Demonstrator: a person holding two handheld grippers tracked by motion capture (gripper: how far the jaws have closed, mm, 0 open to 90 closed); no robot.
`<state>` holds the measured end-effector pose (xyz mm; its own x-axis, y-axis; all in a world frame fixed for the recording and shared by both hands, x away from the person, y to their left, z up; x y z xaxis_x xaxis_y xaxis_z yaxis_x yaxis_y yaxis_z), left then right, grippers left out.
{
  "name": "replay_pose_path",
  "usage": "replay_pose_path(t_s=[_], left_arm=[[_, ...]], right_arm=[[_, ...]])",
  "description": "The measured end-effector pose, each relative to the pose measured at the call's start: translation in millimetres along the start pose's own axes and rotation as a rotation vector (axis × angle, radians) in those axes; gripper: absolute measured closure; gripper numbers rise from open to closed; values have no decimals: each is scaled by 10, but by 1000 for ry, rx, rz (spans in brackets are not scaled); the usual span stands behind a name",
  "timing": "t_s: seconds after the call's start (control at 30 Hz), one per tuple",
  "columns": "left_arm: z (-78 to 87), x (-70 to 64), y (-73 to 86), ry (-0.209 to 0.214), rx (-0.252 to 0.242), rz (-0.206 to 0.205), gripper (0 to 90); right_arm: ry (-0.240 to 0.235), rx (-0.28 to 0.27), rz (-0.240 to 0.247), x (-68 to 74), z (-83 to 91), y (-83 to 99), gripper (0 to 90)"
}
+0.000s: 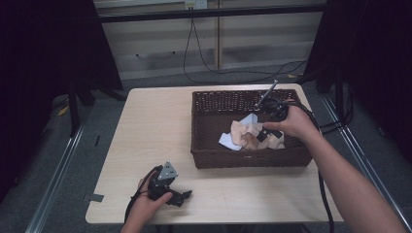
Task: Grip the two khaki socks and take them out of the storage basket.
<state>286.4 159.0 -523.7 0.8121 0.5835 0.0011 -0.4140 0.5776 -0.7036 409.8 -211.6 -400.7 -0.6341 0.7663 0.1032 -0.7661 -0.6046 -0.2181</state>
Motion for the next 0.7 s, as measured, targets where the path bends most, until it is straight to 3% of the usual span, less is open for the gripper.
replay_pose_path(t_s=[0.17, 0.27, 0.37, 0.53, 0.57, 0.7], left_arm=[[-2, 0, 0, 1, -3, 0, 0], [-2, 0, 0, 2, -3, 1, 0], [0, 0, 0, 0, 0, -1, 0], [0, 1, 0, -1, 0, -1, 0], [0, 0, 0, 0, 0, 0, 0], [0, 0, 0, 0, 1, -1, 0]], right_arm=[[-7, -26, -3, 32, -55, -43, 120], [-8, -44, -1, 58, -87, -74, 197], [-11, -23, 8, 67, -149, -106, 323], [-7, -32, 17, 64, -201, -142, 438], [-15, -40, 20, 58, -204, -160, 594], [-30, -21, 24, 45, -213, -156, 838]])
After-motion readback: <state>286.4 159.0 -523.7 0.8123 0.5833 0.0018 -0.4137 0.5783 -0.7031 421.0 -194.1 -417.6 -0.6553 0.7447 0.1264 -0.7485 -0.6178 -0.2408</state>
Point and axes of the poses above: each handheld gripper's, and its own axes: z roughly backward along the jaws, y roughly out of its underside, x roughly to its left, the point moved 2 cm from there along -z, roughly forward along the jaws, and after that the axes turned 2 degrees about -y, right-handed, at the moved point
